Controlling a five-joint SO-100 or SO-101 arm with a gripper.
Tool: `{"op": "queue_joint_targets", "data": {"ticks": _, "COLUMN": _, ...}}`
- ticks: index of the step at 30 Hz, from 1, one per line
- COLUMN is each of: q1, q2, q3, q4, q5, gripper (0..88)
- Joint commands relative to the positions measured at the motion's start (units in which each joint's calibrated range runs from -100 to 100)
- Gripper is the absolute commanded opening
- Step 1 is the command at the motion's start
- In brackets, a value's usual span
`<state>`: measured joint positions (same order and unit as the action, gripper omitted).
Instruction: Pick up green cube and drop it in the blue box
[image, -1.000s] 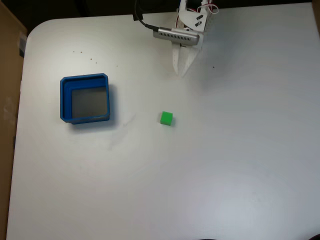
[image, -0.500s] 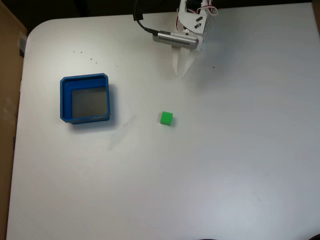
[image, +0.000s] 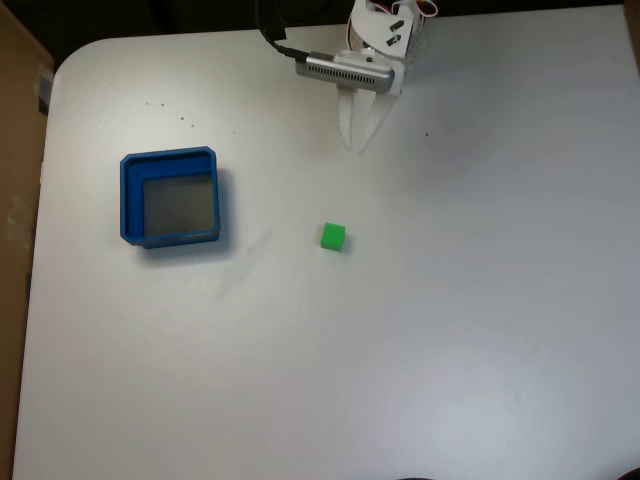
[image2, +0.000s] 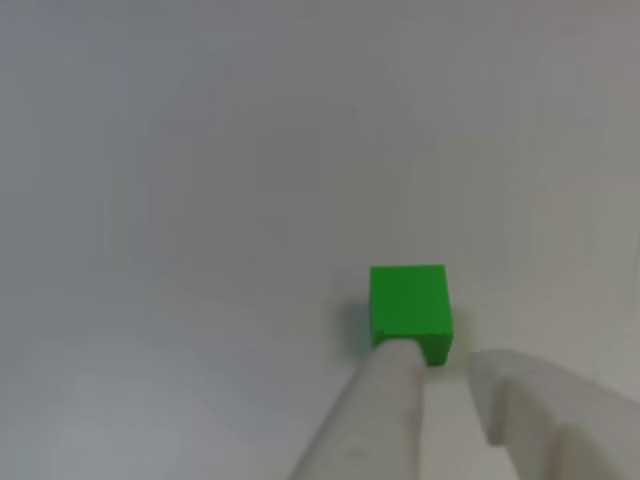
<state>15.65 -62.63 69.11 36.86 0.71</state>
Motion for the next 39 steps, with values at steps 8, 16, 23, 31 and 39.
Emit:
{"op": "queue_joint_targets", "data": {"ticks": 8, "q1": 0.3, "q2": 25.3, "q3": -24.7, "q4": 0.2, "q5": -0.1, "gripper": 0.5}}
{"op": "queue_joint_targets", "data": {"ticks": 16, "q1": 0.5, "q2": 35.7, "q3": -33.5, "q4": 1.2, "q5": -0.1, "gripper": 0.5}}
{"op": "queue_joint_targets", "data": {"ticks": 23, "q1": 0.5, "q2": 43.1, "q3": -44.5, "q4": 13.6, "q5": -0.1, "gripper": 0.5}}
{"op": "queue_joint_targets", "data": {"ticks": 31, "q1": 0.7, "q2": 57.3, "q3": -55.4, "q4": 17.0, "q5": -0.1, "gripper": 0.5}}
{"op": "queue_joint_targets", "data": {"ticks": 39, "q1": 1.7, "q2": 64.4, "q3": -59.1, "q4": 16.9, "q5": -0.2, "gripper": 1.3}}
